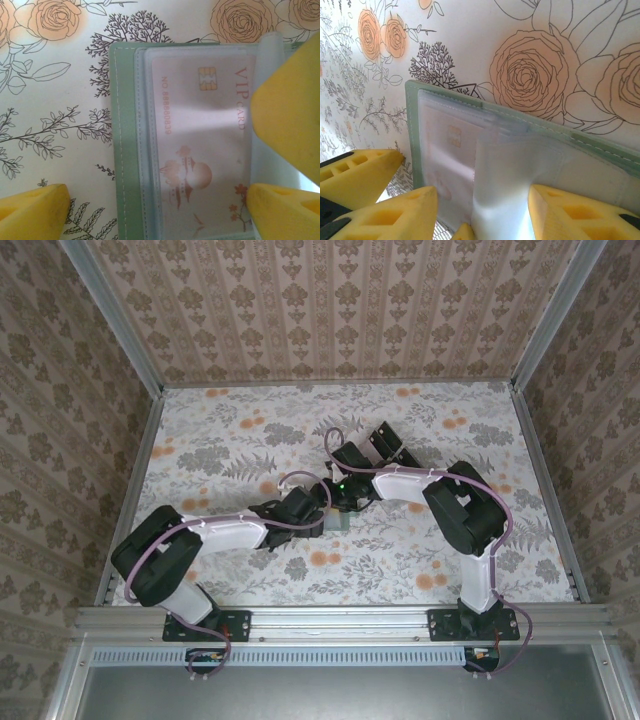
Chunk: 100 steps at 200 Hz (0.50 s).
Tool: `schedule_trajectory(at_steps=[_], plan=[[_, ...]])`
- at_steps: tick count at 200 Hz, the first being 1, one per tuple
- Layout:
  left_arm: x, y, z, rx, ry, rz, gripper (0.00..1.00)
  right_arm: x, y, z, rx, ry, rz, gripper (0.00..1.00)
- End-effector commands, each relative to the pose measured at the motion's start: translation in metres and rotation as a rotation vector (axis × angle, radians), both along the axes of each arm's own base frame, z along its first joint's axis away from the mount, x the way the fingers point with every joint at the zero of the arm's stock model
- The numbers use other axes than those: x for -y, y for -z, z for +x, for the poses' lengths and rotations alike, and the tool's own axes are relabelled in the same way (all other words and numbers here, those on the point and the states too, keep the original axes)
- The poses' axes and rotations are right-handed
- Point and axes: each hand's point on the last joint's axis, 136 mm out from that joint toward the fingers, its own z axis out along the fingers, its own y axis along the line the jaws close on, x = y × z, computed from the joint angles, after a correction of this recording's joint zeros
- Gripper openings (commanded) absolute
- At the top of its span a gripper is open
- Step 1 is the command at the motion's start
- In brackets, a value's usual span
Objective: Put the credit cards into the card holder
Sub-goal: Flip over the card slot in the card holder.
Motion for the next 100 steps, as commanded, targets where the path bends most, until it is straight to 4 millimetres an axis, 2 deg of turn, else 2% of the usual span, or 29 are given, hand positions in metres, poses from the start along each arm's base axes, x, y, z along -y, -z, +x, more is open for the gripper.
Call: schedule_trajectory(at_steps=[1,23,42,100], plan=[[-0.01,0.014,-0.005,-0.027,-0.034,0.045,1.0,0.007,-0.018,-0.001,0.012,0.023,0.025,0.54],[-0.01,0.016,-0.006,-0.032,-0.04,0.044,1.0,0.014,-0.035,0.004,0.054,0.057,0.038,0.55],[-0.011,0.019,-0.007,-0.036,-0.041,0.044,1.0,0.019,-0.042,0.003,0.072,0.079,0.036,0.55],[-0.01,0.023,-0.008,-0.044,-0.041,0.041,1.0,0.025,-0.027,-0.002,0.044,0.107,0.027,0.54]])
